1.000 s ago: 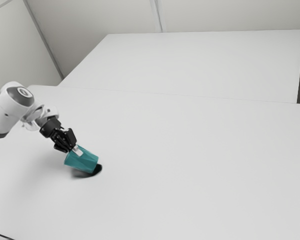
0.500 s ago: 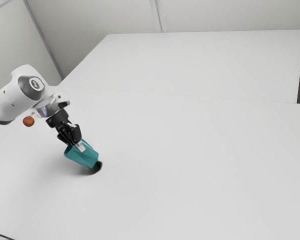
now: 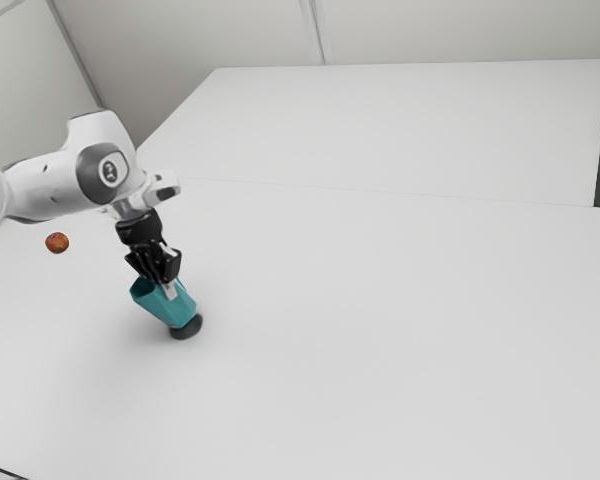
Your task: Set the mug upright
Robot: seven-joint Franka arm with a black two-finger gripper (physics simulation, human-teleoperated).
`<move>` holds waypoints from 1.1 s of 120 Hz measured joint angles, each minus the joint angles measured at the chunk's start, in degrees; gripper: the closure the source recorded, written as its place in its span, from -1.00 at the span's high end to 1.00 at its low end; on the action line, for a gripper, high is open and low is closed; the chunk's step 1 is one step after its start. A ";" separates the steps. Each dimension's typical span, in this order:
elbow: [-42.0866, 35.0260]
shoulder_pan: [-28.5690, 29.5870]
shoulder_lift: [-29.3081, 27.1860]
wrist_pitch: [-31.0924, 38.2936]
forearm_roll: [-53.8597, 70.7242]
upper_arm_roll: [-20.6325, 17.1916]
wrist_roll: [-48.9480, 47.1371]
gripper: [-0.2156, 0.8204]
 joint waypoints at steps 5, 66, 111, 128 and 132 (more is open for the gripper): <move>-0.23 -0.49 -0.18 -0.10 1.17 0.00 -1.38 -0.93; 1.93 -4.07 0.52 -4.88 10.48 0.00 -12.35 -0.93; 4.48 -4.28 5.67 -8.95 11.18 0.00 -14.63 -0.93; 4.49 -4.26 6.74 -9.30 11.29 -0.05 -15.21 -0.93; 4.50 -4.26 6.84 -9.36 11.36 -0.10 -15.33 -0.93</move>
